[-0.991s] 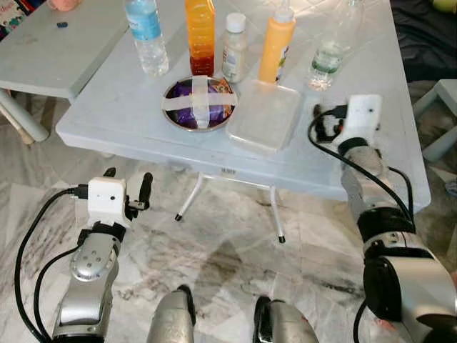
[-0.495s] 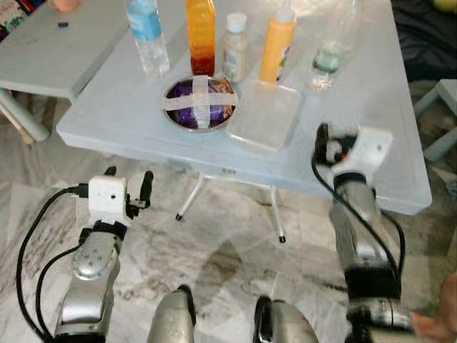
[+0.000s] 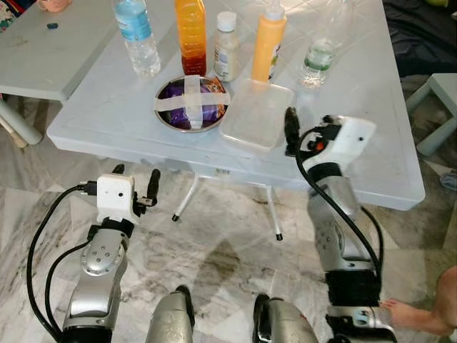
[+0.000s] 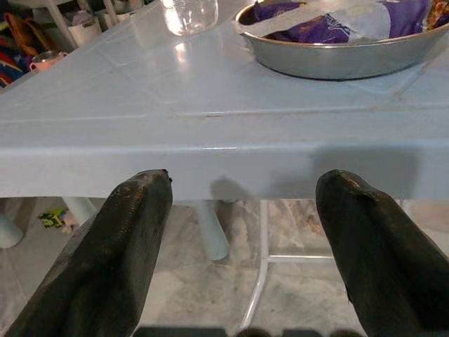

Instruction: Restocking fridge

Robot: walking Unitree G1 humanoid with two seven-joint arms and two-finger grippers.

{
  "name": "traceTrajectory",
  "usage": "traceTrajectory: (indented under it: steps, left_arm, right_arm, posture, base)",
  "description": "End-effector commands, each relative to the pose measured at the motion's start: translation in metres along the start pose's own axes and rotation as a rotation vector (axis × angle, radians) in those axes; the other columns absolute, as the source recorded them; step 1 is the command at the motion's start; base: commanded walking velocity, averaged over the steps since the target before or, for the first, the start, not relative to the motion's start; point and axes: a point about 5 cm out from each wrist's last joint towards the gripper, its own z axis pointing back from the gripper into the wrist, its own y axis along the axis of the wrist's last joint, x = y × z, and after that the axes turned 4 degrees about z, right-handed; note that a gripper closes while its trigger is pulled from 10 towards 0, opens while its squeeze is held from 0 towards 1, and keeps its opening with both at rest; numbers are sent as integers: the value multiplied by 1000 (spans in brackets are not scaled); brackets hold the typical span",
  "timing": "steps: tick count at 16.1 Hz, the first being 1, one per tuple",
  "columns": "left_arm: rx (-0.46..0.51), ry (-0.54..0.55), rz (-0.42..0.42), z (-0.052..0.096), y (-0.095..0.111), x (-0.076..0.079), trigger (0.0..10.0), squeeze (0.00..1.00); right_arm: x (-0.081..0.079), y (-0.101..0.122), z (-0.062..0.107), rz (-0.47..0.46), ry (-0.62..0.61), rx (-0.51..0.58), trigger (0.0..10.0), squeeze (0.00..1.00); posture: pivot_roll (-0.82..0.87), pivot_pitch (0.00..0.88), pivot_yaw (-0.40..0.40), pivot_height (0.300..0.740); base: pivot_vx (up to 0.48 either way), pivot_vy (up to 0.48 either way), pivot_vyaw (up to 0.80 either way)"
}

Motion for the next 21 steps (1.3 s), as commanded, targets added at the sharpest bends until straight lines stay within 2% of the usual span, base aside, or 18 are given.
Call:
traceTrajectory:
  steps: [1, 4, 7, 11, 14, 16, 19, 20, 21]
  left_arm:
    - [2, 19, -15, 0, 0, -6, 10000, 0]
    - [10, 24, -17, -3, 1, -7, 10000, 0]
    - [13, 32, -19, -3, 0, -8, 10000, 0]
    - [6, 27, -13, -2, -2, -6, 10000, 0]
    - [-20, 3, -21, 2, -9, -6, 10000, 0]
    - [-65, 7, -17, 9, -22, -13, 10000, 0]
    - [-62, 7, -21, 10, -21, -14, 10000, 0]
    - [-59, 5, -21, 9, -21, -13, 10000, 0]
    - [-50, -10, -22, 8, -19, -10, 10000, 0]
  right_arm:
    - [-5, -4, -3, -44, 21, -34, 10000, 0]
    - [-13, -9, -4, -80, 43, -66, 10000, 0]
    - [-8, -23, -3, -143, -20, -144, 10000, 0]
    - [-6, -29, -7, -145, -12, -174, 10000, 0]
    - [-18, -30, -16, -165, 29, -184, 10000, 0]
    - [-25, -32, -18, -178, 55, -191, 10000, 0]
    - [-31, -36, -19, -208, 92, -210, 10000, 0]
    - [-32, -39, -19, -212, 92, -224, 9647, 0]
    - [-35, -46, -19, -174, 107, -260, 0, 0]
  posture:
    - [92, 149, 17, 740]
    - [97, 146, 11, 740]
    - [93, 152, 7, 740]
    - [94, 154, 8, 740]
    - [100, 155, 7, 740]
    - [98, 158, 4, 740]
    - [99, 159, 1, 740]
    - [98, 159, 2, 740]
    - [96, 158, 3, 740]
  base:
    - [0, 0, 0]
    - [0, 0, 0]
    - [0, 0, 0]
    - [0, 0, 0]
    - [0, 0, 0]
    - [0, 0, 0]
    - [0, 0, 0]
    - [0, 0, 0]
    - [0, 0, 0]
